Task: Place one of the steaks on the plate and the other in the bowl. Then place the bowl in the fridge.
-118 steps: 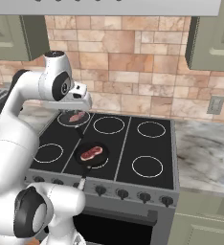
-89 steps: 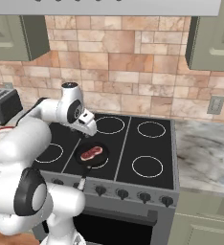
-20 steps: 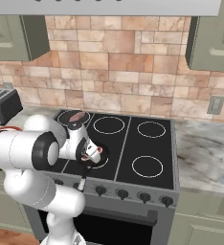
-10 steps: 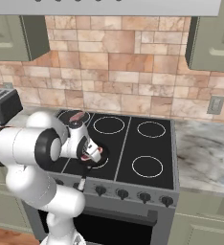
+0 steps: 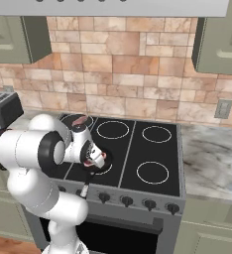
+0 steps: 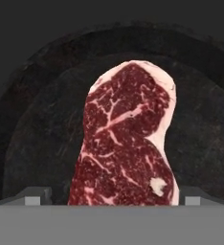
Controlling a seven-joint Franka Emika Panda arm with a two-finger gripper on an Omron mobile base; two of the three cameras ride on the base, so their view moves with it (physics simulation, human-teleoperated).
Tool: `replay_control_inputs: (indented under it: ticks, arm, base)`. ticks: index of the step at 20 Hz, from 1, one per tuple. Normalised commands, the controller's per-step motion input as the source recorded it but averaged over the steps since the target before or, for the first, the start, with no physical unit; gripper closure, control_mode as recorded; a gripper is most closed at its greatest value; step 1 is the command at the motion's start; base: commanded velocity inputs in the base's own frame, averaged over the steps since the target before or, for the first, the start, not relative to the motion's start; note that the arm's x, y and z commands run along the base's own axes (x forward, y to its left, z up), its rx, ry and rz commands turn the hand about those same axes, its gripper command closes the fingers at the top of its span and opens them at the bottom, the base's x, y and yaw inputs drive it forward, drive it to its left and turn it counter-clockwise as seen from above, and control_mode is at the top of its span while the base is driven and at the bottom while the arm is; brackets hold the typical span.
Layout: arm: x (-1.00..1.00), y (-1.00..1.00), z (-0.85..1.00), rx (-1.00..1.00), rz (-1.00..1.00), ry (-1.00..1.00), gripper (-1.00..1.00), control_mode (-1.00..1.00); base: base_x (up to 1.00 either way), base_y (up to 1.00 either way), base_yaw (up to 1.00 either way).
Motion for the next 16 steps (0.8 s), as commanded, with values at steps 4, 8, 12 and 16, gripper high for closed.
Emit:
replay_control_inputs:
  ticks: [4,8,12,16]
  arm:
    - [0.00,0.00,-0.39,0.00,0.00,0.00,1.00,-1.00]
    - [0.00,0.00,-0.33,0.00,0.00,0.00,1.00,-1.00]
    - [0.00,0.00,-0.26,0.00,0.00,0.00,1.00,-1.00]
    - [0.00,0.00,-0.01,0.00,0.00,0.00,1.00,-1.00]
  base:
    - [0.00,0.00,0.00]
    - [0.00,0.00,0.00]
    - [0.00,0.00,0.00]
    - [0.00,0.00,0.00]
